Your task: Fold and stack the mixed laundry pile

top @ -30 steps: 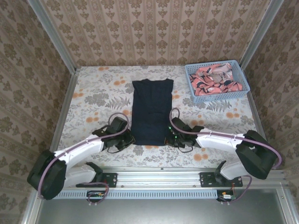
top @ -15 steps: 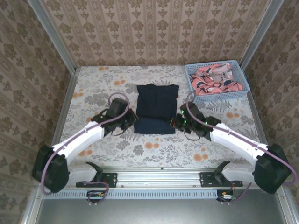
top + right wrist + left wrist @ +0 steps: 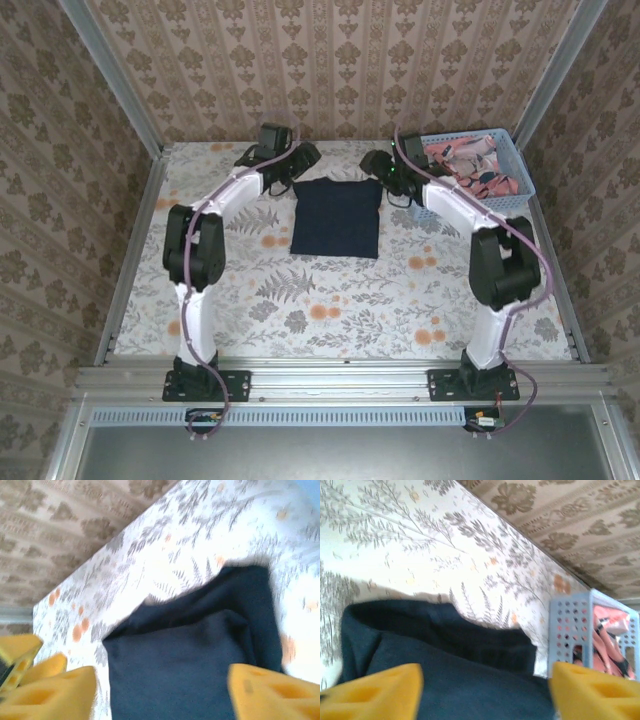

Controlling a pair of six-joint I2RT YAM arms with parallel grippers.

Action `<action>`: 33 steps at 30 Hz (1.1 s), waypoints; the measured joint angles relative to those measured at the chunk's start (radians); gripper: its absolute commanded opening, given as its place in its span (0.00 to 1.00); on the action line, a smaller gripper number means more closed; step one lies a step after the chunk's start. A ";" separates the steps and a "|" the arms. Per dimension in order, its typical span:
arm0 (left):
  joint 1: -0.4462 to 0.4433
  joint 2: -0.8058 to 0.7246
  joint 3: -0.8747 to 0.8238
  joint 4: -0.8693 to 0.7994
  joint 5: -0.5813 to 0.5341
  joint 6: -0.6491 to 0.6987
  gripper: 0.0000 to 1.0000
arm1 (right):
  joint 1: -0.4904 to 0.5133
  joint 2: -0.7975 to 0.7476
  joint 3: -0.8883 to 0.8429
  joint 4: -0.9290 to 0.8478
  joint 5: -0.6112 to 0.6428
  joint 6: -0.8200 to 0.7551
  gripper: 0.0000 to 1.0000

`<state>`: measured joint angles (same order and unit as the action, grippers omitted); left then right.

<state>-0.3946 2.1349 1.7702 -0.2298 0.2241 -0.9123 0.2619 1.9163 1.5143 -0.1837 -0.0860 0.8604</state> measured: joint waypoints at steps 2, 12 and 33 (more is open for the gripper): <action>0.018 0.019 0.011 -0.036 -0.001 0.018 1.00 | -0.027 0.034 0.009 -0.003 0.000 -0.019 1.00; 0.036 -0.274 -0.290 0.050 0.008 0.167 0.77 | -0.021 -0.079 -0.135 -0.028 -0.050 -0.200 0.56; -0.041 -0.042 -0.579 0.491 0.269 0.092 0.00 | 0.070 0.058 -0.346 0.130 -0.157 -0.084 0.00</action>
<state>-0.4358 2.0933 1.1908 0.2611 0.4927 -0.8204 0.3321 1.9743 1.1687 -0.0540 -0.2428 0.7769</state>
